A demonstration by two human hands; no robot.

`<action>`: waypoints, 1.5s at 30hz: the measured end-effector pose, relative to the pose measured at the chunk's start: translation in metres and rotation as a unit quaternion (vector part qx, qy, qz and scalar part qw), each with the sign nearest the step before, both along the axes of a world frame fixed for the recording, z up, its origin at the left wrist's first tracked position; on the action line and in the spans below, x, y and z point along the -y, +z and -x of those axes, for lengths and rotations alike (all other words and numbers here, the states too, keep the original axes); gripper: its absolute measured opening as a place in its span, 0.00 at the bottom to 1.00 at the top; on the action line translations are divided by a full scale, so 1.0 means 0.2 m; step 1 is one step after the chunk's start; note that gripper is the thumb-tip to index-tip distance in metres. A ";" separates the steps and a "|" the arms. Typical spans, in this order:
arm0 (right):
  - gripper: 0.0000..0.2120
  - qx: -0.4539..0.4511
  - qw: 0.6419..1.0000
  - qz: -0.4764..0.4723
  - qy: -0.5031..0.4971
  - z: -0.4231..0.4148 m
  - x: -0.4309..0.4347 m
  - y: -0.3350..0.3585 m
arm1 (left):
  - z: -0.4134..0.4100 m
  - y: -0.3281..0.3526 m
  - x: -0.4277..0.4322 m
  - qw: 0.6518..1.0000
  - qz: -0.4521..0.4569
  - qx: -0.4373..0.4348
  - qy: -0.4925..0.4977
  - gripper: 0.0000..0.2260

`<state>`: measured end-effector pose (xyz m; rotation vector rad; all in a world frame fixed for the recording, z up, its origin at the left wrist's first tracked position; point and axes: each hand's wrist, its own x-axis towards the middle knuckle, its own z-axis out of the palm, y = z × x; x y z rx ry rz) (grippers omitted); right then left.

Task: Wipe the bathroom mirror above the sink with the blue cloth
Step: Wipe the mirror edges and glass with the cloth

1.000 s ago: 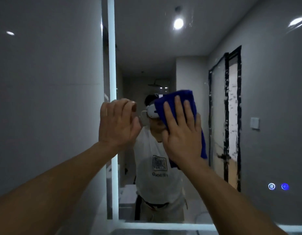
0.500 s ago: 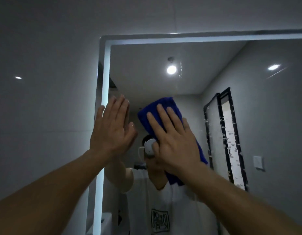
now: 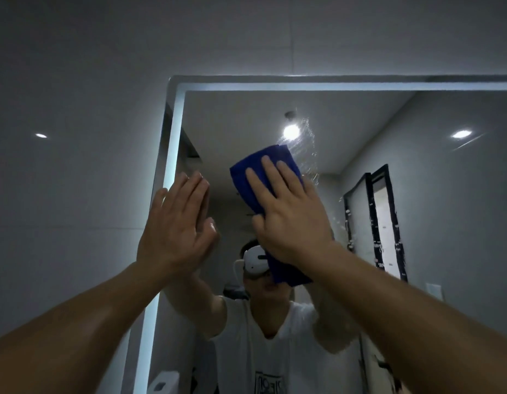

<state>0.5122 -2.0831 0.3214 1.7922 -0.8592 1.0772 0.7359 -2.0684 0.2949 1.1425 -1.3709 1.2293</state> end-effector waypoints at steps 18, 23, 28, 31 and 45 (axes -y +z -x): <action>0.34 0.138 0.990 -0.012 -0.001 0.10 0.01 0.75 | -0.01 -0.01 0.03 0.999 0.030 0.028 0.017 0.30; 0.34 0.166 0.986 -0.030 0.000 -0.02 -0.03 0.89 | -0.02 -0.01 0.05 0.999 0.041 0.033 0.014 0.29; 0.31 0.007 1.000 0.018 0.004 -0.02 -0.01 0.79 | -0.01 -0.01 0.04 0.998 0.047 0.039 0.020 0.29; 0.32 0.128 0.992 0.008 -0.008 0.11 0.02 0.89 | -0.01 -0.01 0.03 0.998 0.042 0.035 0.023 0.30; 0.29 -0.095 0.993 0.069 0.006 -0.12 -0.02 0.70 | -0.02 0.00 0.04 0.999 0.030 0.036 0.023 0.29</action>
